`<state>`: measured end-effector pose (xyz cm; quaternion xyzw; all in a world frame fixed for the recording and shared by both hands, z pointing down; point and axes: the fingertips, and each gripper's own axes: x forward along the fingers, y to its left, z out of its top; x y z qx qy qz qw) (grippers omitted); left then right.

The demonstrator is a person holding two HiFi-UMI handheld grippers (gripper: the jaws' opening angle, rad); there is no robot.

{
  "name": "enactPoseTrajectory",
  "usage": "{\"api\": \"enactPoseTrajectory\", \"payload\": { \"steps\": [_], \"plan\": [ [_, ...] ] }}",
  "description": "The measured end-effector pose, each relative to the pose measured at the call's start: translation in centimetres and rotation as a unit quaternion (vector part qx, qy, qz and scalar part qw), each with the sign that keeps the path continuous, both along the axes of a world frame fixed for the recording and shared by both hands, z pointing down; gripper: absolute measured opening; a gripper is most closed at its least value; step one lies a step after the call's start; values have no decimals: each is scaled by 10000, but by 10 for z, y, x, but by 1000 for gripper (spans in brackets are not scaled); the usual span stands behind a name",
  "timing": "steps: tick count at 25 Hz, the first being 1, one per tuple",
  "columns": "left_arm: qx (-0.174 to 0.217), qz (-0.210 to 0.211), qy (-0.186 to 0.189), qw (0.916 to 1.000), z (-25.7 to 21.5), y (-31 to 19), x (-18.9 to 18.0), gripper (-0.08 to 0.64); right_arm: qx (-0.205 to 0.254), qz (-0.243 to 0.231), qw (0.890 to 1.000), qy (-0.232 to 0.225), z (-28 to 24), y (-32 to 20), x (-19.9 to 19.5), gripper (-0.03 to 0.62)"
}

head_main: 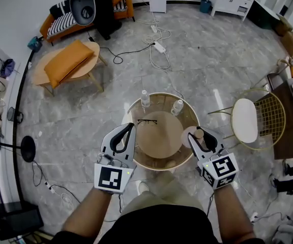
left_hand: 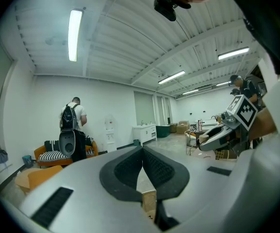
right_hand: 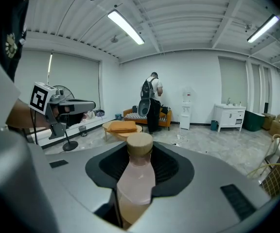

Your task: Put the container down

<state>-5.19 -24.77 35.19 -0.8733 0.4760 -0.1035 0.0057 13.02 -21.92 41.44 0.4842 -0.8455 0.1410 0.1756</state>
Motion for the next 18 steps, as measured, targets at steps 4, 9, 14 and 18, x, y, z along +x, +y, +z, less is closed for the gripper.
{"api": "enactPoseTrajectory", "payload": {
  "steps": [4,9,14,18],
  "plan": [
    [15,12,-9,10000,6,-5,6,15,-126,-8,9999,28,19,-4,4,152],
    [-49,-9,-92,9999,16,-15,6,15,-259,43,9997,-12,39,-11,7,152],
    [-76,-28,-137,9999,26,-20,2,15,-328,49,9994,-32,59,-17,4,152],
    [-107,-32,-197,9997,34,-22,1,15,-394,69,9992,-43,75,-23,7,152]
  ]
}}
